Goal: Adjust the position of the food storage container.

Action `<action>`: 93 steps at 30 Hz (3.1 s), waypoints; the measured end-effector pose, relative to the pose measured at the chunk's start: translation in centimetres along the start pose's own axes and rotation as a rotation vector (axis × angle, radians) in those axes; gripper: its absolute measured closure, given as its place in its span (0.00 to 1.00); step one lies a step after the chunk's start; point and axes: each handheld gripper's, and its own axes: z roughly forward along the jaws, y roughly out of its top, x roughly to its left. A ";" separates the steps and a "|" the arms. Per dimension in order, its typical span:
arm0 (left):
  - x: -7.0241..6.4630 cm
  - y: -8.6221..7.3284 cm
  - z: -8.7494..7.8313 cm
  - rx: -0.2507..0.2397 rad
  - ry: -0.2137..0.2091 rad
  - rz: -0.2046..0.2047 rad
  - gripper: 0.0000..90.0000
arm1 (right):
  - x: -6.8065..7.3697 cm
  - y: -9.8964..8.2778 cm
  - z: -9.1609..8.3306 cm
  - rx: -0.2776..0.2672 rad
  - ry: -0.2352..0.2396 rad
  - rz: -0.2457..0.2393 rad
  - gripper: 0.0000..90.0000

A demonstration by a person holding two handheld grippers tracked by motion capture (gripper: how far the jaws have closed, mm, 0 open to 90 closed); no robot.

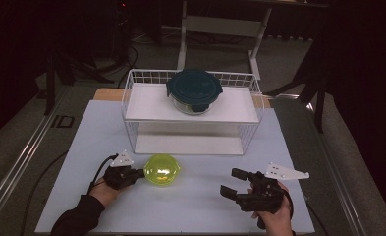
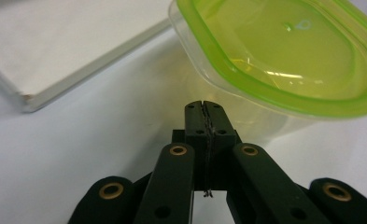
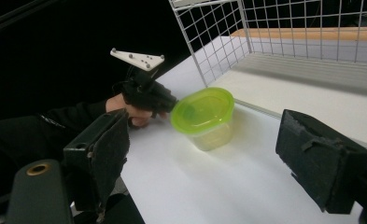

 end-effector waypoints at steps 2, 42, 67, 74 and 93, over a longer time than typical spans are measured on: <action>-0.4 0.0 0.1 0.002 -0.019 0.002 0.99 | 0.0 0.0 -0.1 -0.001 0.000 0.004 0.19; -3.8 2.8 3.6 0.018 -0.096 0.007 0.99 | -0.1 -0.2 -0.1 0.001 -0.004 0.000 0.19; -4.2 4.2 5.9 0.047 -0.116 0.022 0.99 | -0.2 -0.4 0.4 0.025 -0.004 0.000 0.19; -3.6 3.8 3.6 0.007 -0.096 -0.009 0.99 | -0.2 -0.4 0.4 0.027 -0.010 -0.004 0.19; -5.3 6.1 -3.8 -0.185 -0.200 -0.005 0.23 | -0.7 -0.8 1.3 0.022 -0.034 -0.065 0.23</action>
